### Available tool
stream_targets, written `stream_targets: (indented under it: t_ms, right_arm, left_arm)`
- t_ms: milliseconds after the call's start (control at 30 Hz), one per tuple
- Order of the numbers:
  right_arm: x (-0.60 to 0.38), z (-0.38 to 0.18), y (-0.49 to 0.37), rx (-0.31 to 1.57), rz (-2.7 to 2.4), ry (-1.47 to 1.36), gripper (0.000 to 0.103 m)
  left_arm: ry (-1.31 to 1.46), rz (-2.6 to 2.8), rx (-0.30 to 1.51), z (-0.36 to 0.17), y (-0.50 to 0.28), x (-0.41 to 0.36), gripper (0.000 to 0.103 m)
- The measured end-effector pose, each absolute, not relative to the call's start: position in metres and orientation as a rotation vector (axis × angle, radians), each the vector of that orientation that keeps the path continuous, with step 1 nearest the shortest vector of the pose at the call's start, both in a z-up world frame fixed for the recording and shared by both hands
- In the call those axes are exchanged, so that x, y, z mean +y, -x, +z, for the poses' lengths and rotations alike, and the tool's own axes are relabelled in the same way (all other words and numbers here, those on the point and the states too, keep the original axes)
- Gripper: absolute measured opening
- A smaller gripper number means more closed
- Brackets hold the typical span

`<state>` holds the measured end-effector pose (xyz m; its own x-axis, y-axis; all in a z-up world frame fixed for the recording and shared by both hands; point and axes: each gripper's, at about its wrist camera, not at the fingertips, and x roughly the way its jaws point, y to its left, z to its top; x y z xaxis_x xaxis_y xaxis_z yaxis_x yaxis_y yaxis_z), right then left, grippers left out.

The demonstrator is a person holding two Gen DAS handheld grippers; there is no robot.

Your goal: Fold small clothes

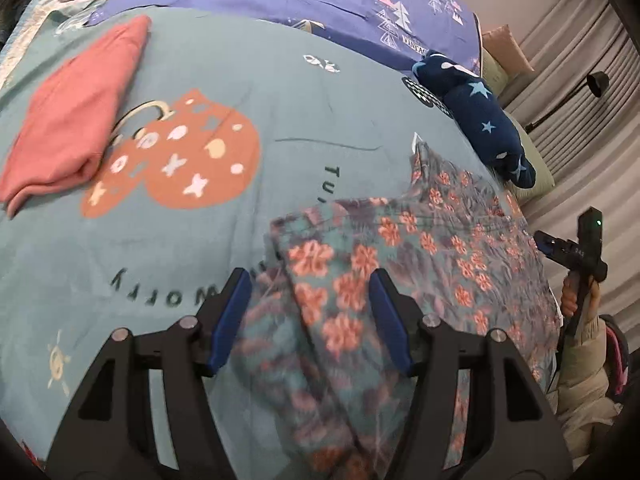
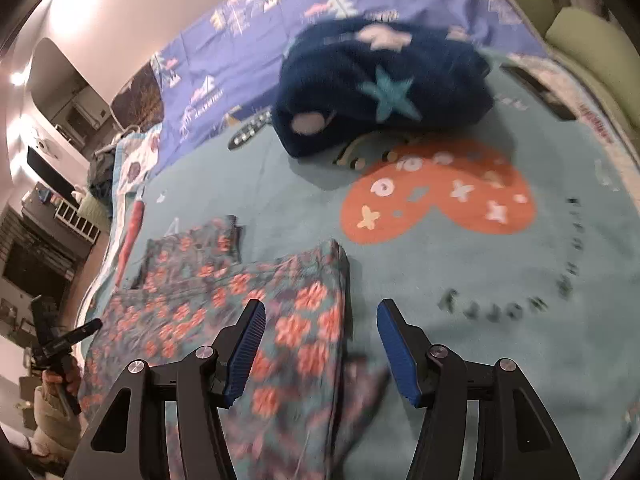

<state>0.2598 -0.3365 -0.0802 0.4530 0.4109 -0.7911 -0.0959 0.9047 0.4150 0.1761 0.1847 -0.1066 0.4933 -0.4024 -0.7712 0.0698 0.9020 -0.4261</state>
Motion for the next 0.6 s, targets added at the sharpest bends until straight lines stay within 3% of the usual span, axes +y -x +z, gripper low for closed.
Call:
stream_targets:
  t_ms: [33,67,100,133,167,433,600]
  right_arm:
    - [-0.335,-0.086,-0.265,1.072,0.331,-0.337,0.059]
    - [-0.333,-0.09,-0.267,1.072,0.335,-0.331,0.059]
    - [-0.33,-0.09,-0.269,1.065,0.338,-0.319,0.045]
    - [-0.328,-0.089,-0.269,1.053,0.346,-0.309,0.025]
    - [-0.325,-0.089,-0.27,1.056,0.369,-0.328,0.005]
    - [-0.316,-0.023,-0.256,0.83,0.42,-0.313,0.003]
    - [-0.31,-0.038,-0.291,0.859,0.371,-0.306,0.004]
  left_arm:
    - [0.363,-0.305,1.011,-0.106,-0.177,0.184,0.06]
    - [0.374,-0.325,1.004,-0.105,-0.177,0.184,0.052]
    - [0.389,-0.347,0.995,-0.103,-0.178,0.184,0.019]
    - [0.4,-0.371,0.989,-0.1,-0.178,0.183,0.006]
    - [0.394,-0.367,0.96,-0.095,-0.176,0.183,0.006]
    - [0.209,-0.366,0.706,-0.023,-0.163,0.17,0.006]
    - [0.149,-0.273,0.797,-0.059,-0.194,0.181,0.011]
